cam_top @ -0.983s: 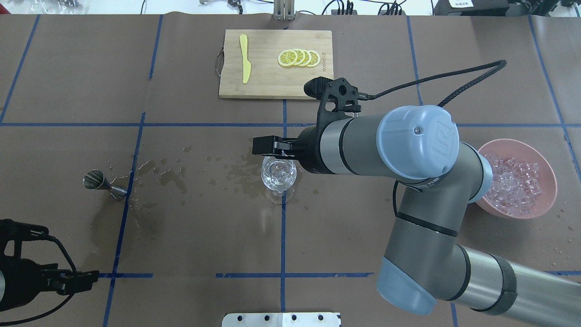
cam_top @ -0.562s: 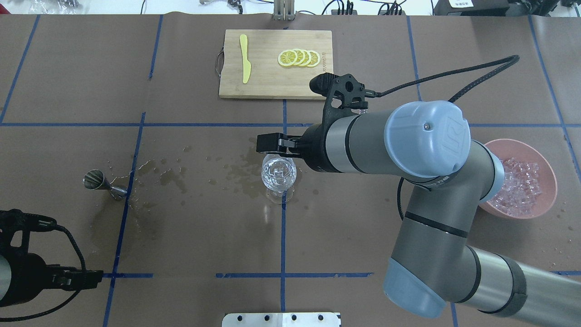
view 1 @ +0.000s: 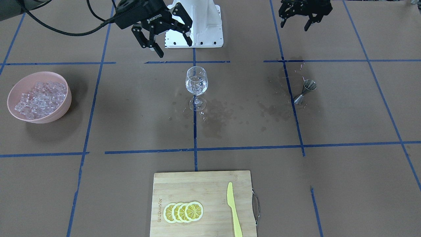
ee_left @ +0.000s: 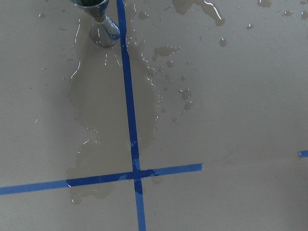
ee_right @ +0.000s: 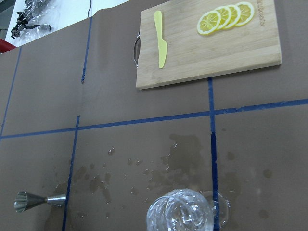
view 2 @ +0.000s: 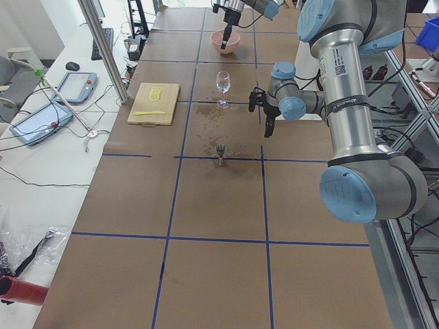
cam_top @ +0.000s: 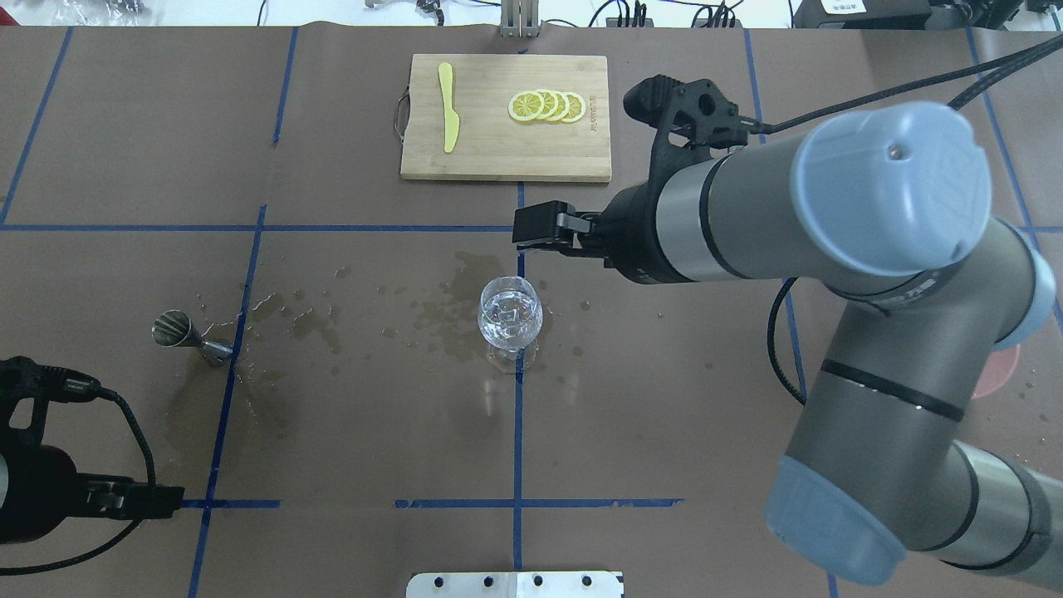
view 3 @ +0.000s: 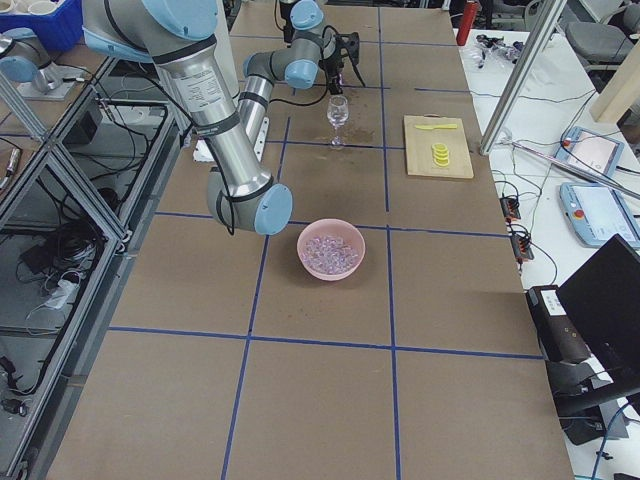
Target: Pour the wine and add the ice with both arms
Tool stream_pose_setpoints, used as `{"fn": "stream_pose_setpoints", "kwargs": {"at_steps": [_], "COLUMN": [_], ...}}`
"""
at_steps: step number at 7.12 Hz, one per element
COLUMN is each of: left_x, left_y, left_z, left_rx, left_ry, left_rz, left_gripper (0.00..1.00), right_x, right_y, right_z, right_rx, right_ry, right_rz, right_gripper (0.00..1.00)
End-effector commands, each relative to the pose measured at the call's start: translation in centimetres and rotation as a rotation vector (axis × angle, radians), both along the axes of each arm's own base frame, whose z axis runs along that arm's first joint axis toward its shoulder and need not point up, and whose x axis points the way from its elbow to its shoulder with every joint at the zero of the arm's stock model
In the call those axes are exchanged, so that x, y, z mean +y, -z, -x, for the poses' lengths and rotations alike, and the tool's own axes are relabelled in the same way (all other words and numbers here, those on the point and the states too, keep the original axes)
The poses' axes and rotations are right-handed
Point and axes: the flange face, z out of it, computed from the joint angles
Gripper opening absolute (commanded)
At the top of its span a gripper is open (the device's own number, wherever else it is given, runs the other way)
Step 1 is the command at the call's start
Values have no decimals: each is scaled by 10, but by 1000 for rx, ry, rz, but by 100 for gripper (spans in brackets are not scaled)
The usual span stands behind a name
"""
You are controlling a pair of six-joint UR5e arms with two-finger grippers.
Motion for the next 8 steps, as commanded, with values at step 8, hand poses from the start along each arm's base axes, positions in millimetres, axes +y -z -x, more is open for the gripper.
{"fn": "stream_pose_setpoints", "kwargs": {"at_steps": [8], "left_x": [-235], "left_y": [80], "left_z": [145], "left_rx": [-159], "left_ry": [22], "left_rz": [-317], "left_gripper": [100], "right_x": [-83], "right_y": [-150], "right_z": [-126], "right_rx": [348], "right_ry": [75], "right_rz": [-20], "right_gripper": [100]}}
